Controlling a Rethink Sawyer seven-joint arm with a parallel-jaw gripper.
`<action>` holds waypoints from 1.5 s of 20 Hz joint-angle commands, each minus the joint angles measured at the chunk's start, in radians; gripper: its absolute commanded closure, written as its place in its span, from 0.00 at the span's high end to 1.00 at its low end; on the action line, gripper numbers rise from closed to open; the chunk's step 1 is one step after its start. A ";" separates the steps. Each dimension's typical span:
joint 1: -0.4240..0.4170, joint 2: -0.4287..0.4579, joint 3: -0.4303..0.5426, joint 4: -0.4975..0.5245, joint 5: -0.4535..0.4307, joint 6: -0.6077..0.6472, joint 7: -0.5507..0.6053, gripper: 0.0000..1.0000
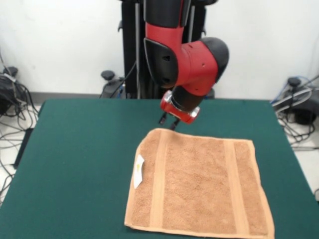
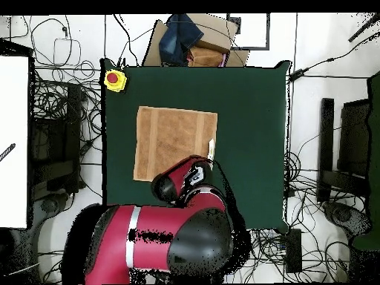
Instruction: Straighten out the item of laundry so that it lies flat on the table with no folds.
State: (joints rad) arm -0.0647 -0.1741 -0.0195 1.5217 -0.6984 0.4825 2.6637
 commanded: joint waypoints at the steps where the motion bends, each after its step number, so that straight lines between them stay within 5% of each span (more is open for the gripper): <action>1: -0.035 -0.016 0.049 -0.004 -0.022 0.001 -0.102 1.00; 11: -0.052 -0.014 0.077 -0.018 -0.057 0.022 -0.181 1.00; 30: -0.041 -0.173 -0.023 0.064 -0.083 0.141 -0.203 1.00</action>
State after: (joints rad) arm -0.1097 -0.3013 -0.0182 1.5341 -0.7193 0.5081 2.6637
